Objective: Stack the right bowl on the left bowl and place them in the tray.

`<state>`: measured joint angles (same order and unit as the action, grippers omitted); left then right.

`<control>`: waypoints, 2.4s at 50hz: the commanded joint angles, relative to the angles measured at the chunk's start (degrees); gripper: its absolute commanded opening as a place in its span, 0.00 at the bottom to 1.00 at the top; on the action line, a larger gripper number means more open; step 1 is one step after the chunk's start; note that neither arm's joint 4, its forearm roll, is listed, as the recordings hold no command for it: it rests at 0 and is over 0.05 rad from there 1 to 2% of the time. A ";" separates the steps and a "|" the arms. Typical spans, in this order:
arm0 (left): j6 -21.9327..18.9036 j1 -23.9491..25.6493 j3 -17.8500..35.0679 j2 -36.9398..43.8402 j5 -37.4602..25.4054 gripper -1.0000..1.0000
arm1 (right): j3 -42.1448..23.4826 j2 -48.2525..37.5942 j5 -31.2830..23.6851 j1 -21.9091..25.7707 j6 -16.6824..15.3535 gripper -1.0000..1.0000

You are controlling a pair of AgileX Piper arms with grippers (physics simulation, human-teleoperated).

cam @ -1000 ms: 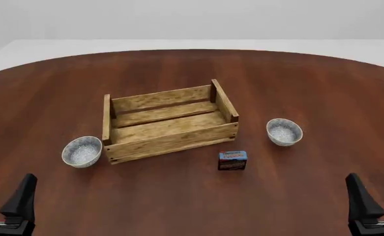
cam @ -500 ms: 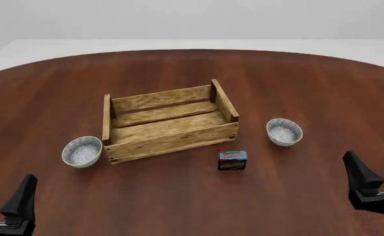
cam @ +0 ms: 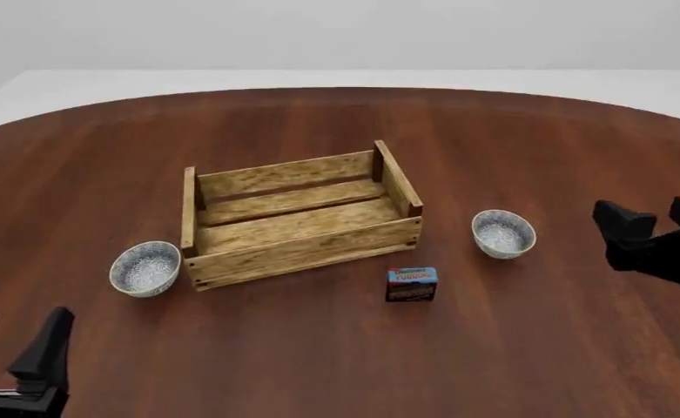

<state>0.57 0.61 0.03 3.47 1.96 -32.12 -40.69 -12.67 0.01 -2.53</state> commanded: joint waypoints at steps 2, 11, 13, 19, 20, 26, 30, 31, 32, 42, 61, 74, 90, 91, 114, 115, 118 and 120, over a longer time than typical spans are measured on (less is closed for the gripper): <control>-0.13 0.62 0.02 3.02 1.97 1.00 | -9.70 -14.48 -3.70 1.39 0.61 1.00; 0.88 0.61 0.01 3.76 2.47 1.00 | -14.47 -19.66 -6.63 0.99 -1.67 1.00; 1.05 0.88 0.01 3.55 2.30 1.00 | -15.04 -20.61 -7.26 1.92 -1.66 1.00; 0.80 1.24 0.03 3.61 2.20 1.00 | -18.65 -26.04 -7.73 1.50 -1.03 1.00; 0.82 1.27 0.03 3.62 2.20 1.00 | -19.05 -26.63 -7.73 1.28 -1.14 1.00; 1.04 1.90 0.02 3.71 2.16 1.00 | -21.64 -29.15 -8.57 1.31 -0.61 1.00; 0.95 1.74 0.01 4.01 2.46 1.00 | -24.23 -33.99 -7.98 0.39 -1.67 1.00; 1.02 1.76 0.01 4.14 2.58 1.00 | -24.76 -34.98 -7.91 0.30 -1.55 1.00; 0.97 1.74 0.01 4.34 2.74 1.00 | -25.12 -35.57 -7.75 0.00 -1.68 1.00; 0.86 1.80 -0.01 5.69 3.84 1.00 | -27.63 -41.78 -6.42 -1.27 -1.05 1.00; 0.84 1.67 -0.02 7.29 5.19 1.00 | -29.31 -51.05 -2.83 -2.90 -0.15 1.00; 0.84 1.82 -0.02 8.29 5.93 1.00 | -28.89 -56.93 0.38 -3.63 -0.48 1.00; 0.76 1.82 -0.02 8.63 6.19 1.00 | -29.22 -61.05 2.24 -3.80 0.42 1.00; 0.85 1.83 -0.02 8.51 6.09 1.00 | -29.11 -61.36 2.48 -3.64 0.61 1.00; 0.82 1.82 -0.02 8.24 5.91 1.00 | -29.30 -66.31 4.63 -3.91 0.31 1.00; 0.87 1.80 -0.02 8.08 5.78 1.00 | -29.32 -66.54 4.75 -3.92 0.31 1.00; 0.85 1.72 -0.02 8.04 5.77 1.00 | -29.29 -67.19 5.09 -3.93 0.24 1.00; 0.89 1.73 -0.02 8.31 6.01 1.00 | -29.35 -67.71 5.35 -4.03 0.18 1.00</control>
<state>1.42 2.38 0.01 11.60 7.78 -61.31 -106.16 -8.35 -3.86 -2.24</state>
